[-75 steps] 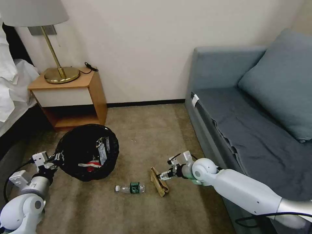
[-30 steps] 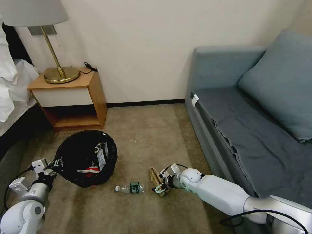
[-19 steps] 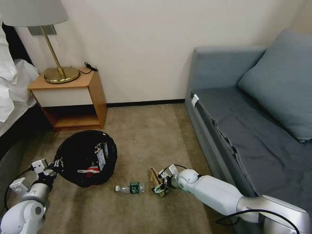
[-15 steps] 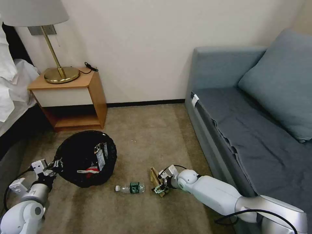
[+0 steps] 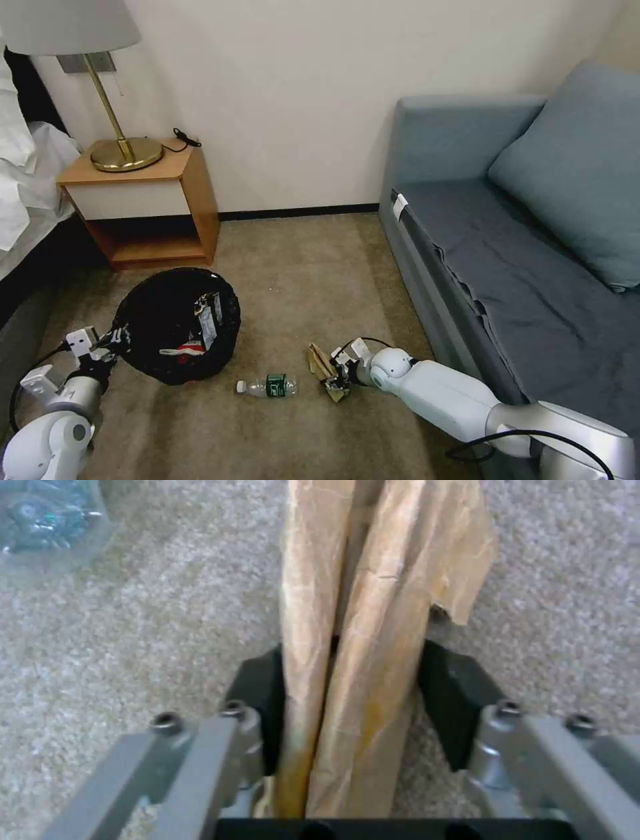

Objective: Pick up the trash bin, then pick up the garbage on the floor and place it into the trash bin.

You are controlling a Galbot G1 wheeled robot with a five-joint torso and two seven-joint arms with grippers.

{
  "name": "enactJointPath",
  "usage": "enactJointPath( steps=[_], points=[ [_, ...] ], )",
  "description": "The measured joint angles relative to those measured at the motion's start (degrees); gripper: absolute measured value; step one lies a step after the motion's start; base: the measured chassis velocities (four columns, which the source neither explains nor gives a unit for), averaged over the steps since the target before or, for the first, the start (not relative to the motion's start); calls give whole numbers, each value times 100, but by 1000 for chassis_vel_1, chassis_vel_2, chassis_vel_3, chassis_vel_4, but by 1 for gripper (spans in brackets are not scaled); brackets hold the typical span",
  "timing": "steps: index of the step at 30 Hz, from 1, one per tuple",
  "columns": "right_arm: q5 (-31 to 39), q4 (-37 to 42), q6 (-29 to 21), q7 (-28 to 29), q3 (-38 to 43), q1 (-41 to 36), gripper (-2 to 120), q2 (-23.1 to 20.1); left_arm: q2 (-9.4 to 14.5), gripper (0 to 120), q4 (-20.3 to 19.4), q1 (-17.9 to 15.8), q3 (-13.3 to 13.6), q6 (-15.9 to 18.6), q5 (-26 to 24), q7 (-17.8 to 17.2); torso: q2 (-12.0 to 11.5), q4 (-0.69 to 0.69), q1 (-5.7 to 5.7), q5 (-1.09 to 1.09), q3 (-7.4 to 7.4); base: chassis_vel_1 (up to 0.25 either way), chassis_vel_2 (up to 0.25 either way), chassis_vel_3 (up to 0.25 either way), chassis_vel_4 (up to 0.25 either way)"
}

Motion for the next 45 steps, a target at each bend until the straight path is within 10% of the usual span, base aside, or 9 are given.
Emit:
enactJointPath(
  steps=[12, 29, 45],
  points=[
    [-233, 168, 31, 47, 351, 10, 0, -193, 63, 5, -10, 40, -13, 6, -13, 11, -1, 0, 0, 1, 1, 0, 0, 0, 0],
    [-341, 2472, 311, 390, 1517, 761, 0, -579, 34, 5, 46, 185, 26, -48, 4, 70, -1, 1, 0, -2, 1, 0, 0, 0, 0],
    [304, 4443, 243, 1005, 197, 1421, 0, 267, -88, 5, -288, 300, 121, 5, -63, 64, -1, 0, 0, -2, 1, 0, 0, 0, 0]
  ],
)
